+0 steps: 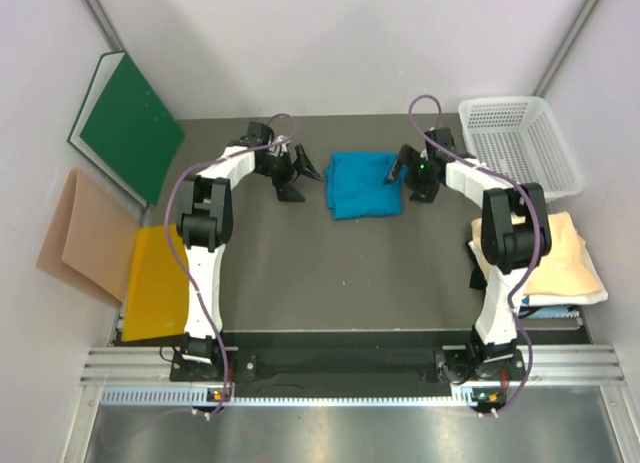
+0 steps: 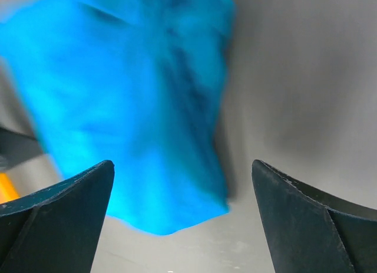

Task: Fold and stack the t-shirts
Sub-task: Put the neatly folded tshirt into the corner of the board with the right arm

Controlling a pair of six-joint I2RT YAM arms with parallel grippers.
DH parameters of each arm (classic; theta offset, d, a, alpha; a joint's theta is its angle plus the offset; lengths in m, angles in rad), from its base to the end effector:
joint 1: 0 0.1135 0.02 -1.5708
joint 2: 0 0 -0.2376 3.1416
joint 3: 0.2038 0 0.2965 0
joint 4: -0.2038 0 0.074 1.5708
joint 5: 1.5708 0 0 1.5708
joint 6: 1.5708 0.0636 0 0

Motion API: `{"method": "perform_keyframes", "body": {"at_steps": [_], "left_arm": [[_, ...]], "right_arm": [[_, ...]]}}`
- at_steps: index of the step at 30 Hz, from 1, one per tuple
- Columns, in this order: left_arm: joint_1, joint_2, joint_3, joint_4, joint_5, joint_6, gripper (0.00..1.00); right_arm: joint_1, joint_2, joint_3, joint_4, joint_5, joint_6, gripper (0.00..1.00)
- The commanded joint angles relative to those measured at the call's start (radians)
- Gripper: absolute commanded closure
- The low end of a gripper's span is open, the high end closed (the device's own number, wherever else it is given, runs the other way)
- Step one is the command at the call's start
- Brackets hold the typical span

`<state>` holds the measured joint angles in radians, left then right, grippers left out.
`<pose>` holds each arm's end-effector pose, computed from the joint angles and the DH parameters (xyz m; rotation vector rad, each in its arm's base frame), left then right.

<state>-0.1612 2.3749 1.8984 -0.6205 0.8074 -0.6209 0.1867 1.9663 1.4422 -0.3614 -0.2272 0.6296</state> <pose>0.5162 -0.1305 0.0935 -0.3460 2.7081 -1.3224 0.4680 0.1030 0.1341 0.4552 2.4904 0.6230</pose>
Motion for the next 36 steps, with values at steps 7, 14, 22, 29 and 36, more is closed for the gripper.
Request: {"method": "perform_keyframes", "body": {"at_steps": [7,14,22,29,36], "left_arm": [[0.006,-0.095,-0.030,-0.024,-0.033,0.075,0.01],[0.006,-0.106,-0.033,-0.054,-0.045,0.105,0.01],[0.006,-0.098,-0.035,-0.074,-0.054,0.122,0.01],[0.006,-0.086,-0.035,-0.074,-0.050,0.130,0.01],[0.006,-0.086,-0.036,-0.082,-0.039,0.150,0.01]], "right_arm": [[0.031,0.181,0.035,0.088,-0.057,0.041,0.00],[0.086,0.321,0.184,0.042,-0.109,0.021,0.43],[0.103,0.185,0.043,-0.154,-0.075,-0.105,1.00],[0.105,-0.022,-0.167,-0.243,0.035,-0.172,1.00],[0.177,-0.187,-0.097,-0.290,0.196,-0.240,0.15]]}}
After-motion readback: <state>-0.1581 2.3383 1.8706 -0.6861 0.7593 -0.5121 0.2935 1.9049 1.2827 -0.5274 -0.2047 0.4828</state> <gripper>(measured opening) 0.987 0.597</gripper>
